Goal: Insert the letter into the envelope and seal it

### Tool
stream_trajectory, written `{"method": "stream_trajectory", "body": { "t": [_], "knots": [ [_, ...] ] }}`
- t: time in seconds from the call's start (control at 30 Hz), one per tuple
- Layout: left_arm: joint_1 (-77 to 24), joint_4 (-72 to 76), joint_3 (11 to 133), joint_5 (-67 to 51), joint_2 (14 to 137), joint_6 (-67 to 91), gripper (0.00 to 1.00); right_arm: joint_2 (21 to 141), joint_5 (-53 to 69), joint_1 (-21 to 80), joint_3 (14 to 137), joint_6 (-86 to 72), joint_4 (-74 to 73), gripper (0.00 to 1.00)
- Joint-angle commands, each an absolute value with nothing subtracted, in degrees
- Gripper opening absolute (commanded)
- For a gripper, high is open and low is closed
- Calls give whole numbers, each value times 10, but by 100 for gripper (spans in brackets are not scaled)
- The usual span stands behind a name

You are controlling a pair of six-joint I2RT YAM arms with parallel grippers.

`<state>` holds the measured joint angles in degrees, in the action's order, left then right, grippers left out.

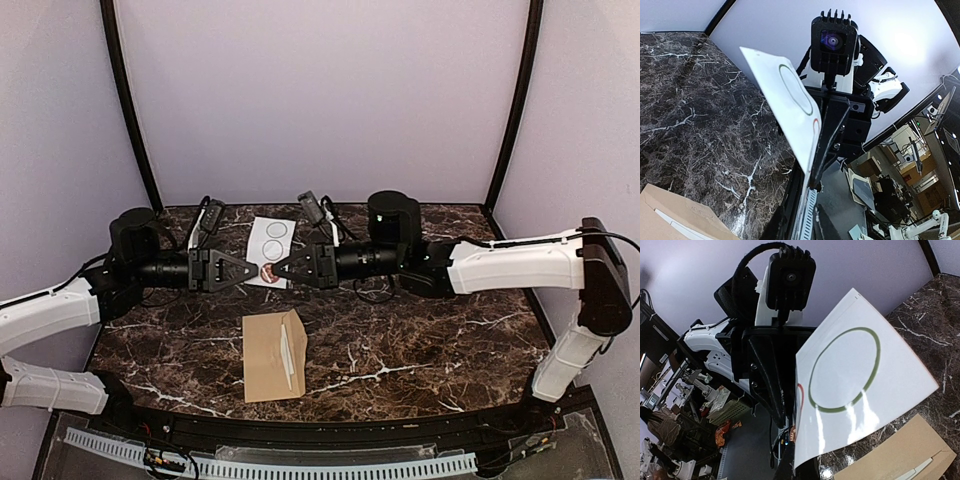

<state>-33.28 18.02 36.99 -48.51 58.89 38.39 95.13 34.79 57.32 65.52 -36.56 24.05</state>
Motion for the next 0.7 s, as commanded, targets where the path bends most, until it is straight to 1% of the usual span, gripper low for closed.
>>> {"method": "stream_trajectory", "body": {
  "t": [0.0, 0.07, 0.13, 0.23, 0.27, 0.3, 0.37, 0.4, 0.43, 0.5, 0.6, 0.67],
  "knots": [
    [-333, 209, 356, -493, 576, 391, 17, 932, 353, 568, 647, -372, 272, 0],
    [-333, 214, 355, -504, 580, 396, 15, 932, 354, 569, 647, -373, 275, 0],
    [-333, 217, 355, -515, 584, 398, 12, 931, 354, 567, 647, -374, 275, 0],
    [-333, 216, 355, -524, 589, 397, 1, 933, 354, 568, 649, -374, 272, 0],
    [-333, 215, 356, -521, 587, 395, 0, 933, 350, 566, 651, -371, 265, 1],
    [-333, 211, 355, -512, 585, 394, 0, 931, 339, 566, 654, -365, 247, 12],
    [-333, 200, 356, -485, 579, 395, 0, 919, 283, 563, 659, -344, 194, 41],
    [-333, 195, 357, -464, 577, 398, 0, 912, 254, 562, 661, -335, 165, 51],
    [-333, 186, 357, -452, 576, 400, 0, 904, 226, 561, 662, -327, 141, 59],
    [-333, 169, 357, -420, 578, 410, 0, 889, 166, 563, 665, -313, 86, 65],
    [-334, 147, 357, -381, 593, 431, 0, 880, 102, 574, 676, -292, 39, 65],
    [-336, 137, 357, -364, 603, 440, 0, 883, 76, 588, 684, -284, 25, 62]
  ]
}}
